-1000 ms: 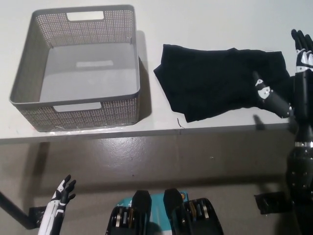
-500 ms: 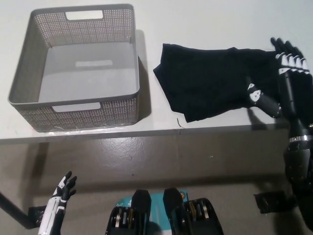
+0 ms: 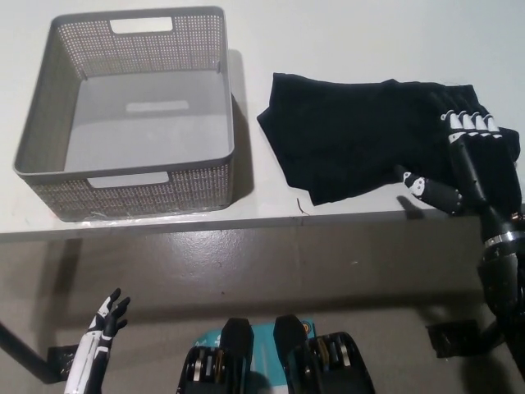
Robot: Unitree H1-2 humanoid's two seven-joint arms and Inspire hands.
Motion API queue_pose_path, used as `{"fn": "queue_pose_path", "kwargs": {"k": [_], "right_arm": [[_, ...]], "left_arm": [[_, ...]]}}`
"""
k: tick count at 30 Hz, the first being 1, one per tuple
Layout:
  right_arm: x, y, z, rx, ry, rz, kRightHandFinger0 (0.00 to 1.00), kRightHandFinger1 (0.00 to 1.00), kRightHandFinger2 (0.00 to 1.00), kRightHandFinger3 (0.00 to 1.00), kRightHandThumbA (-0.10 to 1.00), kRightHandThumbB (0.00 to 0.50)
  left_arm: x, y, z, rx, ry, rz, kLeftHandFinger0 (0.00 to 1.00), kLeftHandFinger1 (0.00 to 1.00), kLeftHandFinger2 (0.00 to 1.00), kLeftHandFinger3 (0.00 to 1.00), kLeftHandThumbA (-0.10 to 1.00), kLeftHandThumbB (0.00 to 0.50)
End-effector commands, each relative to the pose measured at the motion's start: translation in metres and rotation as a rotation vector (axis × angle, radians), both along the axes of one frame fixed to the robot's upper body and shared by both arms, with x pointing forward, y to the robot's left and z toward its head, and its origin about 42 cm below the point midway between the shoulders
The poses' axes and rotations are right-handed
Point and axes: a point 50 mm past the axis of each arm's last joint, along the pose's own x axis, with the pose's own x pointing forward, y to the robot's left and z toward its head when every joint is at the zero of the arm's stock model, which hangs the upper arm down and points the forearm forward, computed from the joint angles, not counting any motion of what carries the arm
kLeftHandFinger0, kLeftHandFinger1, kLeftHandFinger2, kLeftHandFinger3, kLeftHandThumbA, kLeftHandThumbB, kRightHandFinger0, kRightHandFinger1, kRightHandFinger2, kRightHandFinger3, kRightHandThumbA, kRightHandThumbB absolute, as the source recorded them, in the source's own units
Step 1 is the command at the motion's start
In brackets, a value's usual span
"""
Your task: Use the right hand to pick up a t shirt on the right hand side and place it into a contianer on the left side
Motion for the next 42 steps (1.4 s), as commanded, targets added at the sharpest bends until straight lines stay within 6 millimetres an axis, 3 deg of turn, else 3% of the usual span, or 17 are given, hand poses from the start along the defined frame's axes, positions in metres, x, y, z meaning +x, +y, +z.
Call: {"fn": "queue_pose_path", "kwargs": {"k": [1, 5, 11, 21, 31, 42], "right_arm": [[0.008, 0.001, 0.012, -0.044, 0.01, 0.01, 1.0, 1.0, 1.0, 1.0, 0.83, 0.5], [0.016, 0.007, 0.012, -0.051, 0.018, 0.009, 1.0, 1.0, 1.0, 1.0, 0.8, 0.5], [0.03, 0.018, 0.013, -0.059, 0.025, 0.024, 1.0, 1.0, 1.0, 1.0, 0.82, 0.5], [0.05, 0.037, 0.012, -0.059, 0.084, 0.052, 1.0, 1.0, 1.0, 1.0, 0.86, 0.5], [0.063, 0.027, 0.003, -0.057, 0.124, 0.012, 1.0, 1.0, 1.0, 1.0, 0.84, 0.5], [0.071, 0.004, -0.01, -0.089, 0.185, -0.064, 1.0, 1.0, 1.0, 1.0, 0.96, 0.5]], "left_arm": [[0.009, 0.005, 0.014, 0.021, -0.064, -0.028, 1.0, 1.0, 0.99, 1.0, 1.0, 0.261], [0.011, 0.004, 0.016, 0.032, -0.067, -0.03, 1.0, 1.0, 0.99, 1.0, 1.0, 0.271], [0.014, 0.003, 0.018, 0.025, -0.072, -0.04, 0.99, 1.0, 0.99, 1.0, 1.0, 0.261], [0.016, 0.005, 0.023, 0.042, -0.055, -0.042, 1.0, 1.0, 1.0, 1.0, 1.0, 0.294], [0.021, 0.004, 0.029, 0.073, -0.04, -0.043, 1.0, 1.0, 1.0, 1.0, 1.0, 0.296], [0.032, 0.005, 0.033, 0.066, -0.078, -0.049, 1.0, 1.0, 1.0, 1.0, 1.0, 0.269]]}}
